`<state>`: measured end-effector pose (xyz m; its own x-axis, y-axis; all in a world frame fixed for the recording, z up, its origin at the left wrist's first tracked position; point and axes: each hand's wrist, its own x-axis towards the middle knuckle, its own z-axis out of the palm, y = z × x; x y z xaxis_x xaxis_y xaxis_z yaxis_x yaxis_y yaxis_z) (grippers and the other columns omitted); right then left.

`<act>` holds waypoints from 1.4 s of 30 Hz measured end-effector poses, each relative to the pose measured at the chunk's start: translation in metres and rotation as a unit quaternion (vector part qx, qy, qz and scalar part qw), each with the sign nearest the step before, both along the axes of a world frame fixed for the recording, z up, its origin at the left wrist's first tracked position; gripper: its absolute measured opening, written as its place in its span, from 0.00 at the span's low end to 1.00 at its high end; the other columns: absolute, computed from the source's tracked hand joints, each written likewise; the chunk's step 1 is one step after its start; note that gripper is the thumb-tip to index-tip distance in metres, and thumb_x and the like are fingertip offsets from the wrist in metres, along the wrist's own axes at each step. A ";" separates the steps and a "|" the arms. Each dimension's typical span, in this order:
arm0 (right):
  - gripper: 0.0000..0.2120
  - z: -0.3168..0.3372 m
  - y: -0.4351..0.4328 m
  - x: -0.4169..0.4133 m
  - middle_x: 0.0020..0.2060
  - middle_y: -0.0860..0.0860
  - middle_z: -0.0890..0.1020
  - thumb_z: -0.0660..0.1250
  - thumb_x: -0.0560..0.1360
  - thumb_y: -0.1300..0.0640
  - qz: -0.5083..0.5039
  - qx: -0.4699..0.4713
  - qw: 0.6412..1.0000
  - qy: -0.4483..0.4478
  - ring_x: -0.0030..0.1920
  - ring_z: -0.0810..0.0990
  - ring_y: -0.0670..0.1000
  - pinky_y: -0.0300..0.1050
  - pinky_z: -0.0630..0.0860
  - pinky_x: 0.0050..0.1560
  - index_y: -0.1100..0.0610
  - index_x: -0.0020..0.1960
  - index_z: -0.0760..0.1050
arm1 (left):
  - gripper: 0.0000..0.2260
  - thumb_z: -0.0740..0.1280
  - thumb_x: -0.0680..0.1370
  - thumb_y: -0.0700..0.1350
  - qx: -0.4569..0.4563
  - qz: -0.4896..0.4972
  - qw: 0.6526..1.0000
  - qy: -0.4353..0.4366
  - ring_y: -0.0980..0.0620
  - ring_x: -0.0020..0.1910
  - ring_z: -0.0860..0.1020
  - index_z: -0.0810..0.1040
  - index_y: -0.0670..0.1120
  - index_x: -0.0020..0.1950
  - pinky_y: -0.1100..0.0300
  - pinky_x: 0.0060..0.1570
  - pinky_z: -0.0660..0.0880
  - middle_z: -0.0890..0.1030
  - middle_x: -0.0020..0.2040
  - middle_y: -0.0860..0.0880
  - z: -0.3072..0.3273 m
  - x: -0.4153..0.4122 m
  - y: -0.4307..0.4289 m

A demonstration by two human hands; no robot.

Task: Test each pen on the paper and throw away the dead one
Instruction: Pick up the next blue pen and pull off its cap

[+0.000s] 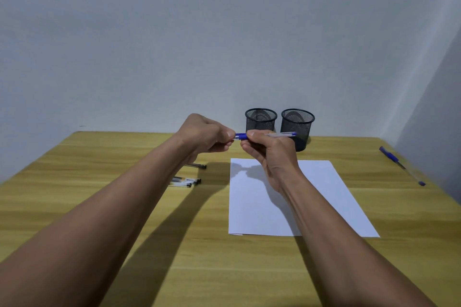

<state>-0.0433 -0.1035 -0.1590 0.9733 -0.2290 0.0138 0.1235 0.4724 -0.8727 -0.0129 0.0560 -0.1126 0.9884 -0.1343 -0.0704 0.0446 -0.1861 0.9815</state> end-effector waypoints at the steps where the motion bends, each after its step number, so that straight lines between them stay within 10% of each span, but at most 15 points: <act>1: 0.02 0.001 0.000 0.001 0.33 0.58 0.83 0.72 0.74 0.71 -0.001 -0.003 1.000 0.000 0.32 0.84 0.52 0.41 0.85 0.42 0.68 0.43 0.80 | 0.04 0.71 0.74 0.31 0.012 -0.005 1.000 -0.005 0.47 0.38 0.81 0.83 0.31 0.47 0.58 0.43 0.83 0.83 0.40 0.38 0.000 -0.001 0.000; 5: 0.02 -0.005 -0.020 0.002 0.33 0.59 0.82 0.71 0.75 0.70 -0.037 0.007 0.999 0.012 0.32 0.83 0.51 0.38 0.84 0.40 0.69 0.44 0.80 | 0.02 0.74 0.74 0.39 0.116 0.010 0.984 -0.136 0.49 0.36 0.83 0.87 0.43 0.42 0.57 0.44 0.81 0.86 0.36 0.44 -0.005 0.012 0.018; 11: 0.03 -0.028 -0.023 -0.002 0.36 0.56 0.85 0.73 0.76 0.64 -0.019 -0.056 0.998 0.019 0.36 0.84 0.49 0.39 0.83 0.41 0.63 0.45 0.83 | 0.02 0.73 0.73 0.33 0.065 -0.020 0.995 -0.067 0.47 0.43 0.83 0.86 0.37 0.43 0.57 0.47 0.83 0.85 0.44 0.41 -0.025 0.019 0.017; 23: 0.06 -0.062 -0.031 0.002 0.36 0.56 0.83 0.70 0.80 0.59 -0.061 -0.169 0.981 0.071 0.37 0.81 0.51 0.43 0.75 0.33 0.62 0.51 0.82 | 0.06 0.72 0.74 0.43 0.332 0.024 0.931 -0.153 0.53 0.45 0.80 0.88 0.51 0.43 0.60 0.42 0.75 0.86 0.45 0.53 -0.074 0.074 -0.036; 32: 0.06 -0.066 -0.037 0.003 0.37 0.56 0.84 0.71 0.80 0.59 -0.068 -0.180 0.979 0.069 0.38 0.81 0.50 0.44 0.77 0.33 0.61 0.51 0.83 | 0.10 0.69 0.74 0.45 0.344 0.004 0.924 -0.170 0.51 0.51 0.80 0.86 0.52 0.53 0.59 0.47 0.76 0.85 0.55 0.52 -0.082 0.074 -0.039; 42: 0.04 -0.064 -0.041 0.000 0.36 0.58 0.82 0.71 0.78 0.60 -0.059 -0.229 0.969 0.071 0.39 0.80 0.54 0.47 0.77 0.35 0.59 0.47 0.83 | 0.33 0.66 0.70 0.70 0.575 -0.168 0.788 -0.143 0.46 0.62 0.76 0.75 0.54 0.69 0.50 0.59 0.74 0.79 0.65 0.52 -0.073 0.019 -0.009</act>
